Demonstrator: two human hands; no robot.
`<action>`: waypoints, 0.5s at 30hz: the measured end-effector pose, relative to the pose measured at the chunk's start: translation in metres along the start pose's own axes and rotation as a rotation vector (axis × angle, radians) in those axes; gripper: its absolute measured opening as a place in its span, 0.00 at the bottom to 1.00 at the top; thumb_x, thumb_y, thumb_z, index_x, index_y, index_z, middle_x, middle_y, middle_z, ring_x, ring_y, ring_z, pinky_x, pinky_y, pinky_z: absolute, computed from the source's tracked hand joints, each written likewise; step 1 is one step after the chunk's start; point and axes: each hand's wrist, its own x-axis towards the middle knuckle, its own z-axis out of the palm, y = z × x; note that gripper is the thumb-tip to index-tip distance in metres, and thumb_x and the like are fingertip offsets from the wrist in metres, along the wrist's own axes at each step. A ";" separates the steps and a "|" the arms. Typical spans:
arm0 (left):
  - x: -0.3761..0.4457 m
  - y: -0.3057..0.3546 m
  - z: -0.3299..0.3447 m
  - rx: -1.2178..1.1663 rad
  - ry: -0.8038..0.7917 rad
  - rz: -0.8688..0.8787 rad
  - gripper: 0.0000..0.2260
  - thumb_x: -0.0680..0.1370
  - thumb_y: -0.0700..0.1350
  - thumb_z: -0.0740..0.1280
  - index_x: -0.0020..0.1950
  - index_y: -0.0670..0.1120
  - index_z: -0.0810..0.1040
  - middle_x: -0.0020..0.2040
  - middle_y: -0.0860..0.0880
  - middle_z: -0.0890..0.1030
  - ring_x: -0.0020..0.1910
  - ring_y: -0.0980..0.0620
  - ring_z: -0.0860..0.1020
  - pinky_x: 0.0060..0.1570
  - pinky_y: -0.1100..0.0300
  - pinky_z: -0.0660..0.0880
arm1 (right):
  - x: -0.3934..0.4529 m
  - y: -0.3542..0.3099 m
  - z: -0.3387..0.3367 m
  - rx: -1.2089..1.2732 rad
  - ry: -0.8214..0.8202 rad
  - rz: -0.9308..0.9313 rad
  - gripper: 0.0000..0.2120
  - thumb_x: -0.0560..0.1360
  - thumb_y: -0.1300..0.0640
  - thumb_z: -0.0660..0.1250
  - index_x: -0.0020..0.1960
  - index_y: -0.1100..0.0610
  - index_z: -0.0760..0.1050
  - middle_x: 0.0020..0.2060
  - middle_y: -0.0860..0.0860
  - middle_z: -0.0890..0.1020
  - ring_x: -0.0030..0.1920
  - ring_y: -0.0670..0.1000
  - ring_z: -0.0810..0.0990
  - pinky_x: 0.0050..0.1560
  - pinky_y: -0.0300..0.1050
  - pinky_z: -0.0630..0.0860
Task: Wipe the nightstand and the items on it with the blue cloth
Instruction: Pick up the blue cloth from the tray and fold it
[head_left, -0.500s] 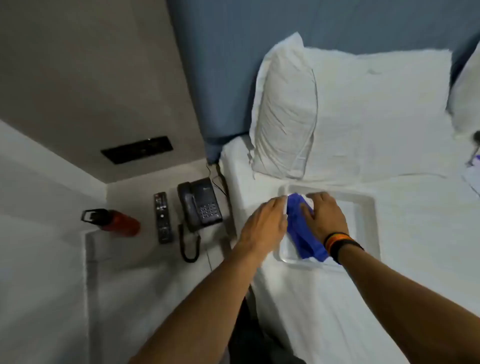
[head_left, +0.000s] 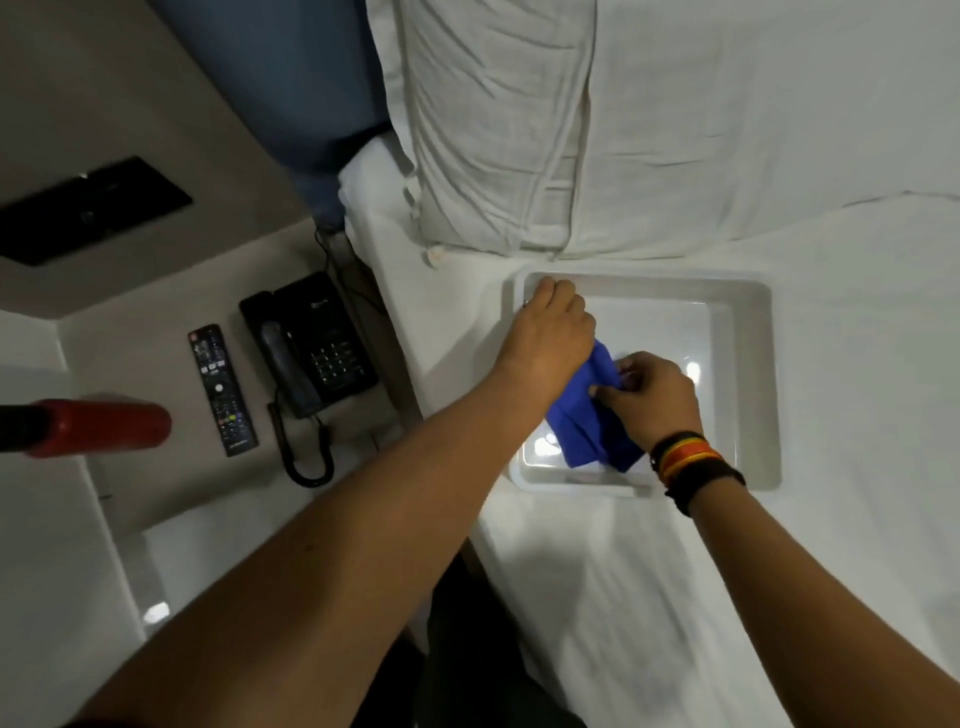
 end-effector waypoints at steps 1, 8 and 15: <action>-0.001 -0.002 -0.006 -0.045 -0.005 -0.005 0.14 0.82 0.41 0.64 0.67 0.45 0.77 0.66 0.43 0.77 0.70 0.40 0.71 0.75 0.47 0.63 | -0.001 0.001 -0.005 0.015 -0.005 -0.005 0.07 0.70 0.55 0.75 0.45 0.54 0.80 0.38 0.47 0.82 0.41 0.52 0.82 0.45 0.45 0.79; -0.078 -0.079 -0.027 -1.062 0.184 0.008 0.08 0.70 0.44 0.74 0.47 0.48 0.79 0.46 0.53 0.79 0.48 0.53 0.75 0.44 0.57 0.72 | -0.070 -0.052 -0.037 0.325 -0.023 -0.249 0.06 0.76 0.64 0.71 0.50 0.59 0.74 0.42 0.58 0.82 0.42 0.59 0.81 0.40 0.39 0.78; -0.199 -0.182 0.062 -2.019 0.261 -0.587 0.17 0.73 0.45 0.82 0.59 0.44 0.84 0.50 0.51 0.89 0.50 0.53 0.87 0.51 0.58 0.83 | -0.099 -0.172 0.047 0.405 -0.349 -0.363 0.06 0.78 0.62 0.69 0.54 0.58 0.82 0.44 0.51 0.88 0.44 0.44 0.85 0.47 0.36 0.79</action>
